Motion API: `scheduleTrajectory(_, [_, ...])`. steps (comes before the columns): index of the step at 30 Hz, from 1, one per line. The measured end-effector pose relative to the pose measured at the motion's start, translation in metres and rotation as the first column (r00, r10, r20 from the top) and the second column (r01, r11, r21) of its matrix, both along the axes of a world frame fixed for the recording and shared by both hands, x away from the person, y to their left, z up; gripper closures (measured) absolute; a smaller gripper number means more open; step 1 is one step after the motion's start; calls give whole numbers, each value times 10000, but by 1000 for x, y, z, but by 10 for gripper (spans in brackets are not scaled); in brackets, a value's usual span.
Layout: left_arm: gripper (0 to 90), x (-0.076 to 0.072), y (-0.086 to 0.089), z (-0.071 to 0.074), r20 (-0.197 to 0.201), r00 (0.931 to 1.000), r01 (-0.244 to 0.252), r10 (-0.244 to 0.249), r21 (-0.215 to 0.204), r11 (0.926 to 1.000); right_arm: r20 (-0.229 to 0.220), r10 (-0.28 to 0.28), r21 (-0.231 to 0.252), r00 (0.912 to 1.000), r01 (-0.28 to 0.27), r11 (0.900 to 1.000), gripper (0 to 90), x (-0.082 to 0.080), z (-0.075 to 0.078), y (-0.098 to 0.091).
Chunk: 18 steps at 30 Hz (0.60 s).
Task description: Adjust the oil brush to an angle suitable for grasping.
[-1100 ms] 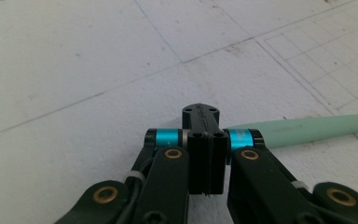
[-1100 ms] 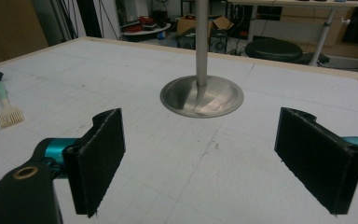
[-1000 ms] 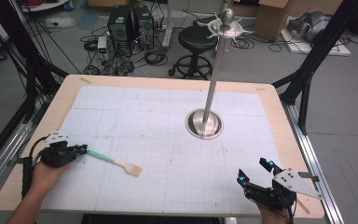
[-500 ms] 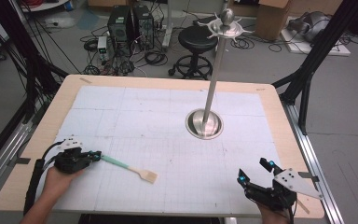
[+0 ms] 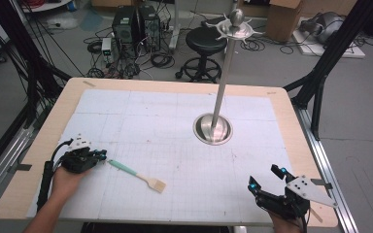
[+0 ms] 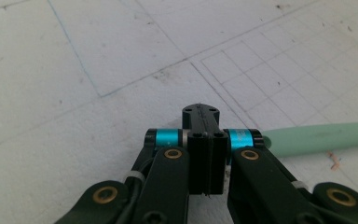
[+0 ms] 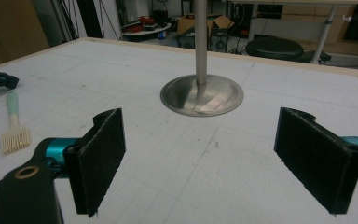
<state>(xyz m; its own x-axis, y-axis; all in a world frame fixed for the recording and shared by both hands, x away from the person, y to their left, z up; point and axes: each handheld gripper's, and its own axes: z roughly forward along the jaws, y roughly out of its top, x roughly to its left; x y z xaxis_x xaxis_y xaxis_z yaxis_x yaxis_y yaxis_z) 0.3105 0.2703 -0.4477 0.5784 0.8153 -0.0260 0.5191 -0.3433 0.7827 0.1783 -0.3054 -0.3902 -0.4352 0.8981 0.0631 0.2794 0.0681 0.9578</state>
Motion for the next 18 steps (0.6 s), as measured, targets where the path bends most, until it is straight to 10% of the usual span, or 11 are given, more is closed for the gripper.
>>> scheduleTrajectory(5, [897, -8, -11, 0, -145, 9944, 1041, -1044, -184, 9944, 20, 61, -46, 10000, -61, 10000, 154, 0, 0, 2])
scheduleTrajectory(18, [897, -27, -35, -1, -251, 9840, 1754, -1767, -452, 9835, -1, 84, -46, 10000, -84, 10000, 154, 1, 0, 3])
